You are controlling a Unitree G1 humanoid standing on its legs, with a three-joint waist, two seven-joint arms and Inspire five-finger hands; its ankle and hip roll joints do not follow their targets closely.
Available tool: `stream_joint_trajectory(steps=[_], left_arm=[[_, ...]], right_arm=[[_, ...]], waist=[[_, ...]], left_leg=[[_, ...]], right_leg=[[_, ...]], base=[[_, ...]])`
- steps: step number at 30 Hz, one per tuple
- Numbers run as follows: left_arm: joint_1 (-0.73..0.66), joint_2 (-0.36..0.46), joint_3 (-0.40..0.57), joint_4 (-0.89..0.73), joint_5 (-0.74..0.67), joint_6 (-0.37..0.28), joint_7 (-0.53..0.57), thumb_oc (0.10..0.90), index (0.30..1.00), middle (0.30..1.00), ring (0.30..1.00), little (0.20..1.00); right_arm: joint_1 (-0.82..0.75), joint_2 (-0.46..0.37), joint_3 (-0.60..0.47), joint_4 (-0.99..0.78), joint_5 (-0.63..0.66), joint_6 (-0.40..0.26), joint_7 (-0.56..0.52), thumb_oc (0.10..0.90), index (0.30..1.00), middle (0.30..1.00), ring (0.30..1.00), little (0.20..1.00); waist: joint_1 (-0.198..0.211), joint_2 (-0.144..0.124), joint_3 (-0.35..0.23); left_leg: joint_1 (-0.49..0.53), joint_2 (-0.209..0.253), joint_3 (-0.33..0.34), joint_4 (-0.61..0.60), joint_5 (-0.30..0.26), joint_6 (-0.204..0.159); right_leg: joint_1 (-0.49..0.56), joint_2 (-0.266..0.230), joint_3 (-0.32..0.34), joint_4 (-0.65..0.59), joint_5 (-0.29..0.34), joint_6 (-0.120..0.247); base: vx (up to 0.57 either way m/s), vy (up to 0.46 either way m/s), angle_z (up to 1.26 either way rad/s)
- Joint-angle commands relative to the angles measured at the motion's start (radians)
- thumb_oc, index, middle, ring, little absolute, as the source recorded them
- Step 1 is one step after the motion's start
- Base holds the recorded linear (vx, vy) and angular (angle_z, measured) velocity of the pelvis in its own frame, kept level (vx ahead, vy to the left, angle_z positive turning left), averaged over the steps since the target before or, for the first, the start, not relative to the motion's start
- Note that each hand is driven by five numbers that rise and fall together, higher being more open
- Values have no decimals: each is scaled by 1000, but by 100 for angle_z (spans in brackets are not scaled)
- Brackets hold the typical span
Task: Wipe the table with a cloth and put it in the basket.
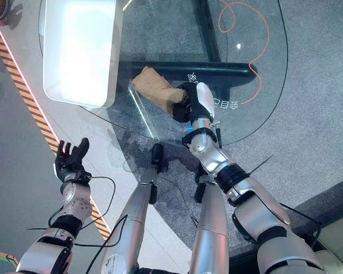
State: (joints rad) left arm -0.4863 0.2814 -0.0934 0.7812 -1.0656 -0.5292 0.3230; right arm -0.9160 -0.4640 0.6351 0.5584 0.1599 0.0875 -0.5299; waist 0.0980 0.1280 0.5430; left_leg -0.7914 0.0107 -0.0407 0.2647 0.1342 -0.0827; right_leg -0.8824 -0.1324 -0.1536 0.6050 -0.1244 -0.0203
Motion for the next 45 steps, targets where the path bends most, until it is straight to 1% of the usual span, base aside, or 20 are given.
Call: stream_joint_trajectory(steps=[1, 6, 7, 10, 13, 16, 22, 26, 28, 29, 30, 32, 33, 35, 38, 45], left_arm=[[-10, 97, 88, -83, 22, -133, 7, 800, 900, 900, 900, 900], [-22, 84, 86, -216, 69, -153, -2, 800, 900, 900, 900, 900], [-20, 68, 84, -280, 100, -149, 10, 800, 900, 900, 900, 900], [-9, 29, 75, -377, 158, -148, 22, 800, 900, 900, 900, 900], [7, 11, 65, -467, 193, -138, 23, 800, 900, 900, 900, 900], [18, 5, 65, -507, 176, -143, -41, 800, 900, 900, 900, 900], [35, 7, 63, -590, 152, -125, -106, 800, 900, 900, 900, 900], [44, 8, 55, -660, 143, -88, -156, 800, 900, 900, 900, 900], [49, 9, 51, -681, 116, -69, -200, 800, 900, 900, 900, 900], [51, 8, 49, -690, 97, -47, -236, 800, 900, 900, 900, 900], [51, 8, 49, -691, 95, -46, -242, 800, 900, 900, 900, 900], [54, 14, 36, -719, 50, -7, -306, 800, 900, 900, 900, 900], [57, 15, 32, -727, 37, 3, -323, 800, 900, 900, 900, 900], [59, 15, 25, -745, 18, 25, -350, 800, 900, 900, 900, 900], [58, 16, 11, -772, 26, 54, -358, 800, 900, 900, 900, 900], [44, 32, -21, -824, 2, 122, -416, 800, 900, 900, 900, 900]], right_arm=[[-32, 22, -79, -210, -35, -130, -70, 100, 300, 300, 300, 200], [14, 28, -133, -322, -76, -150, -67, 100, 300, 300, 300, 200], [31, 33, -154, -362, -89, -151, -61, 100, 300, 300, 300, 200], [65, 45, -185, -414, -120, -166, -53, 100, 300, 300, 300, 200], [94, 53, -206, -456, -141, -184, -52, 100, 300, 300, 300, 200], [123, 59, -230, -492, -150, -211, -39, 100, 300, 300, 300, 200], [166, 63, -265, -557, -155, -250, -15, 100, 300, 300, 300, 200], [195, 70, -288, -613, -170, -273, -2, 100, 300, 300, 300, 200], [204, 71, -295, -626, -175, -290, 5, 100, 300, 300, 300, 200], [207, 72, -298, -635, -179, -299, 8, 100, 300, 300, 300, 200], [208, 72, -299, -637, -180, -299, 8, 100, 300, 300, 300, 200], [217, 69, -307, -658, -180, -320, 19, 100, 300, 300, 300, 200], [220, 67, -309, -663, -181, -329, 20, 100, 300, 300, 300, 200], [227, 68, -312, -675, -181, -341, 24, 100, 300, 300, 300, 200], [235, 69, -317, -689, -183, -362, 31, 100, 300, 300, 300, 200], [230, 64, -316, -747, -185, -385, 45, 100, 300, 300, 300, 200]], waist=[[-24, -9, -23], [-32, -17, -23], [-34, -20, -23], [-35, -24, -23], [-36, -29, -23], [-40, -33, -23], [-46, -39, -23], [-51, -43, -23], [-52, -44, -23], [-53, -44, -23], [-53, -44, -23], [-57, -45, -23], [-58, -45, -23], [-60, -44, -23], [-63, -44, -23], [-70, -46, -23]], left_leg=[[8, -58, 83, 91, -117, 62], [5, -60, 82, 97, -122, 67], [2, -62, 81, 99, -124, 70], [-1, -66, 76, 102, -127, 74], [-5, -69, 74, 107, -130, 77], [-7, -70, 74, 109, -133, 79], [2, -72, 75, 109, -137, 82], [4, -73, 75, 108, -138, 83], [4, -73, 76, 110, -139, 84], [5, -73, 77, 110, -140, 85], [6, -73, 77, 110, -140, 85], [8, -72, 79, 109, -140, 86], [9, -72, 80, 109, -140, 86], [11, -72, 81, 108, -140, 86], [14, -72, 83, 104, -141, 88], [27, -74, 85, 95, -139, 88]], right_leg=[[21, 42, -9, -93, 39, 31], [22, 48, -2, -94, 39, 34], [21, 50, -1, -95, 40, 35], [22, 52, 1, -97, 42, 37], [22, 53, 1, -98, 43, 39], [23, 55, 1, -99, 44, 39], [35, 57, 0, -105, 45, 41], [40, 59, 0, -111, 48, 44], [40, 58, 0, -110, 50, 45], [41, 59, 0, -110, 50, 45], [41, 59, 0, -110, 50, 46], [44, 59, 0, -114, 54, 47], [45, 58, 0, -115, 54, 48], [48, 59, 0, -117, 55, 49], [51, 59, 1, -122, 56, 50], [64, 62, 2, -135, 63, 55]], base=[[0, 0, 0], [-1, -6, -1], [-4, -33, -5], [-3, -39, -2], [-1, -27, 1], [0, 0, 0], [0, 0, 0], [0, 0, 0], [0, 0, 0], [0, 0, 0], [0, 0, 0], [0, 0, 0], [0, 0, 0], [0, 0, 0], [0, 0, 0], [0, 0, 0]])
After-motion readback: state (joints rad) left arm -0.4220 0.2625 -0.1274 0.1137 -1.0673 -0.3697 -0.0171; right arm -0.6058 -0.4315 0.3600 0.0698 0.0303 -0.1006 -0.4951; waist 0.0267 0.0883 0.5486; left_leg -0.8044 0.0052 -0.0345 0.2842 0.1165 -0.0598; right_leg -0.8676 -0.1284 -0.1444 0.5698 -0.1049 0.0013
